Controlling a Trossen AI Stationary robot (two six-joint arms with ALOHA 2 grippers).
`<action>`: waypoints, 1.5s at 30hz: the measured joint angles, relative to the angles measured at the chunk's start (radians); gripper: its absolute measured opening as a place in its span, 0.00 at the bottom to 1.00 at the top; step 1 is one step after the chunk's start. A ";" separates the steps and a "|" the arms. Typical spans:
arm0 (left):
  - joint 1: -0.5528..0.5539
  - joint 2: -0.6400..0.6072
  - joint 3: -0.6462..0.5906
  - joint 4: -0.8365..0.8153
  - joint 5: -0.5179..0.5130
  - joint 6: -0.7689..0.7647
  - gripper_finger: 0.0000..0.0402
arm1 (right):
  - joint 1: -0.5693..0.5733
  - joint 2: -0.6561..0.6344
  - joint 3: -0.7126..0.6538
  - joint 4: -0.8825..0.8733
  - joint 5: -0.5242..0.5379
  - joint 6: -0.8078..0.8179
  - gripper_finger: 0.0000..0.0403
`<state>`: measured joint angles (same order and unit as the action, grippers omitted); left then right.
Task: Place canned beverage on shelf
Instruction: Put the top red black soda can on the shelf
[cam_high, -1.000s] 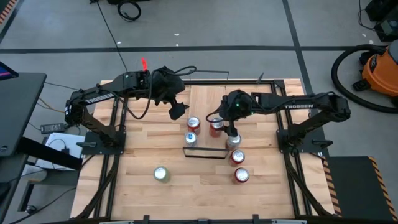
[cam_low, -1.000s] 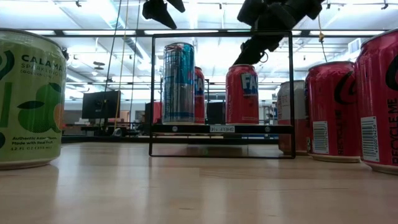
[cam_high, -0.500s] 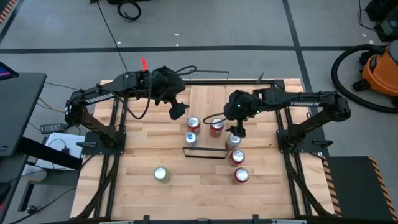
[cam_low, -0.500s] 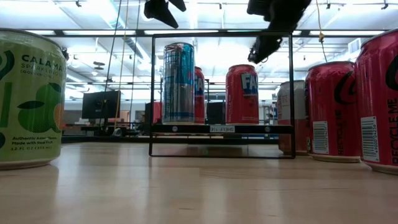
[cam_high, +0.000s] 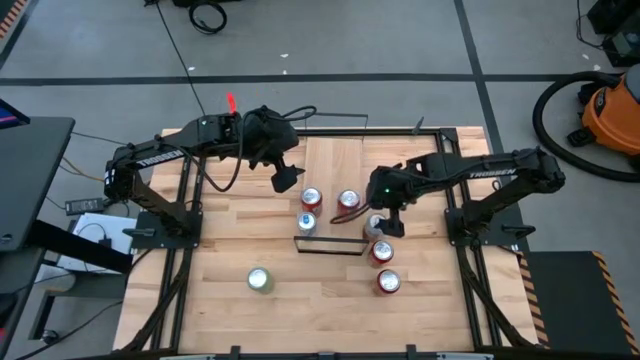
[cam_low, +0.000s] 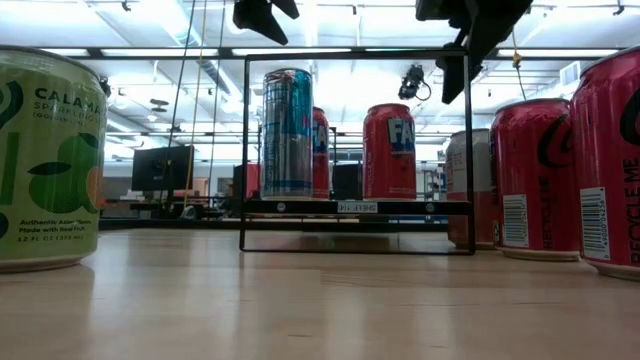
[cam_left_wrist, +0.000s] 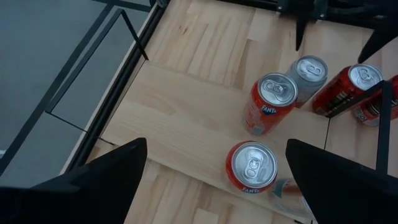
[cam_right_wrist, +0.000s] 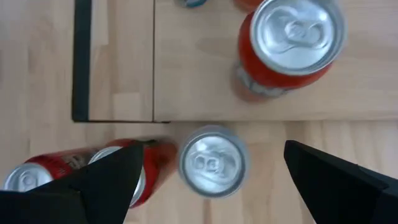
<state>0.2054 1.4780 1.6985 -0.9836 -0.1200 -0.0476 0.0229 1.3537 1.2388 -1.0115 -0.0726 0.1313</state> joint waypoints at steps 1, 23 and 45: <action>0.000 0.000 0.000 0.000 0.000 -0.001 0.99 | 0.009 0.000 0.000 -0.007 -0.006 0.005 0.99; 0.012 0.000 0.000 0.016 0.000 0.044 0.99 | 0.268 0.002 -0.061 0.081 0.053 0.005 0.97; 0.012 0.000 0.000 0.016 0.000 0.044 0.99 | 0.357 0.046 -0.129 0.140 0.172 0.113 0.86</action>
<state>0.2176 1.4780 1.6985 -0.9676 -0.1204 -0.0040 0.3801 1.3992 1.1095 -0.8718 0.0998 0.2440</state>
